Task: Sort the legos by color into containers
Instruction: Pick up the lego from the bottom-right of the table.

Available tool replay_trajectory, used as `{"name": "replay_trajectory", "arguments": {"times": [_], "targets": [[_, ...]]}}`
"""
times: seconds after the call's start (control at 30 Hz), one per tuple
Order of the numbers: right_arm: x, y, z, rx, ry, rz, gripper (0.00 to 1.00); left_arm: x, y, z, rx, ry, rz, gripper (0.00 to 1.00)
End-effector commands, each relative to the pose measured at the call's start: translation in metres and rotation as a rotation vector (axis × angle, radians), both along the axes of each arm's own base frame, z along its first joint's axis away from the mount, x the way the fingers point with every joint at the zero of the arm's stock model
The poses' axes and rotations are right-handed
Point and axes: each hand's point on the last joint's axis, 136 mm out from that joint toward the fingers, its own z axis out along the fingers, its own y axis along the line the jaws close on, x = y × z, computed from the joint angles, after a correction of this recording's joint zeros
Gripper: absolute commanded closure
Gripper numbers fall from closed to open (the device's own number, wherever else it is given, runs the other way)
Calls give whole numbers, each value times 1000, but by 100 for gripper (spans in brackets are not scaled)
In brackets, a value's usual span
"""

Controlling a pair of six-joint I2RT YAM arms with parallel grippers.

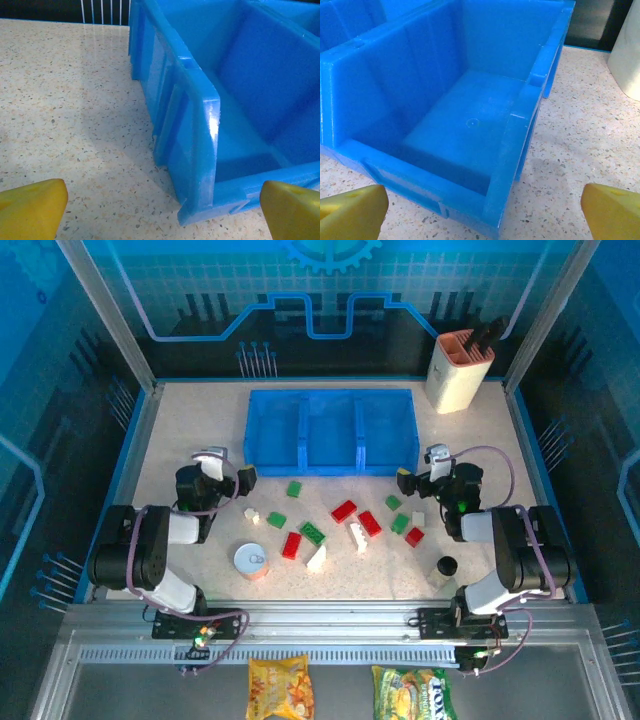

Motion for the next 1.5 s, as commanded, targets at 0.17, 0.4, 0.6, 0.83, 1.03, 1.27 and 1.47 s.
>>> {"name": "replay_trajectory", "arguments": {"times": [0.17, 0.4, 0.6, 0.83, 1.03, 1.27, 1.47], "targets": [[0, 0, 6, -4, -36, 16, 0, 0, -4, 8, 14, -43, -38, 1], [0, 0, 6, -4, -37, 15, 0, 0, -4, 8, 15, -44, -38, 1], [3, -7, 5, 1, -27, -24, 0, 3, 4, 7, 15, -32, 14, 1], [3, -7, 5, 0, -27, -26, 0, 4, 4, 7, 14, -32, 16, 1], [3, -7, 5, -3, -29, -28, 0, 4, 5, 6, 16, -30, 18, 1], [0, -9, 15, -22, -52, -56, 0, 0, 3, 19, 19, -52, 12, 1], [-6, -11, 30, -18, -56, -73, 0, -6, 11, 33, 18, -42, 66, 1]]}}
